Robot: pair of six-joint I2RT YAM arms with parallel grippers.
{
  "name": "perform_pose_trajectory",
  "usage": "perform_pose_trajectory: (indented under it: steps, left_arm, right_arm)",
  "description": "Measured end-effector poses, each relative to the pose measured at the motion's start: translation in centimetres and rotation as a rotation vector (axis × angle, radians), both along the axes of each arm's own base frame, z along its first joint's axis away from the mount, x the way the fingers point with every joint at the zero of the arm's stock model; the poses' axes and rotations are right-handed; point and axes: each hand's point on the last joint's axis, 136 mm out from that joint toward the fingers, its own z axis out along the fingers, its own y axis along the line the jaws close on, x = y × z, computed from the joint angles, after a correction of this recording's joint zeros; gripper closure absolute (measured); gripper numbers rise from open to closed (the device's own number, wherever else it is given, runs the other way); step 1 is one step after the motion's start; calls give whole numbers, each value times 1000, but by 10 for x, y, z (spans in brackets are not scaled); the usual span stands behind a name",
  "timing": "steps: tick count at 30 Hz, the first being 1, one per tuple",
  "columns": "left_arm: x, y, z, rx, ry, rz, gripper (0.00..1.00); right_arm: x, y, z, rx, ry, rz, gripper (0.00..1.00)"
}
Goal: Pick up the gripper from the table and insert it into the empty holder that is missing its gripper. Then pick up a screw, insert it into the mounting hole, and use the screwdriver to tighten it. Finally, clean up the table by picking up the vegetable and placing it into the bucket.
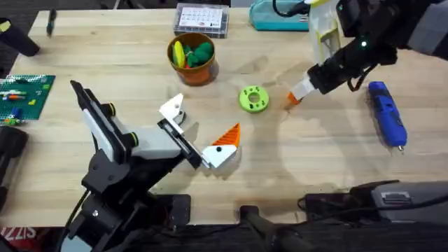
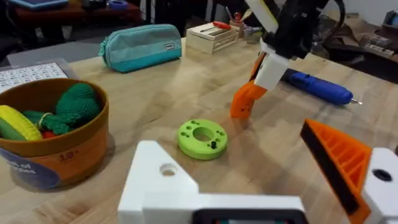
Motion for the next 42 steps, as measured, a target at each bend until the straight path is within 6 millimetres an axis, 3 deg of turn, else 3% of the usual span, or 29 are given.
perform_pose_trajectory:
  steps: [37,42]
  left_arm:
    - [0,0,0,0,0,0,13]
    - [0,0,0,0,0,0,13]
  right_arm:
    - [1,2,-10,6,29,6,467]
    - [1,2,-10,5,26,12,577]
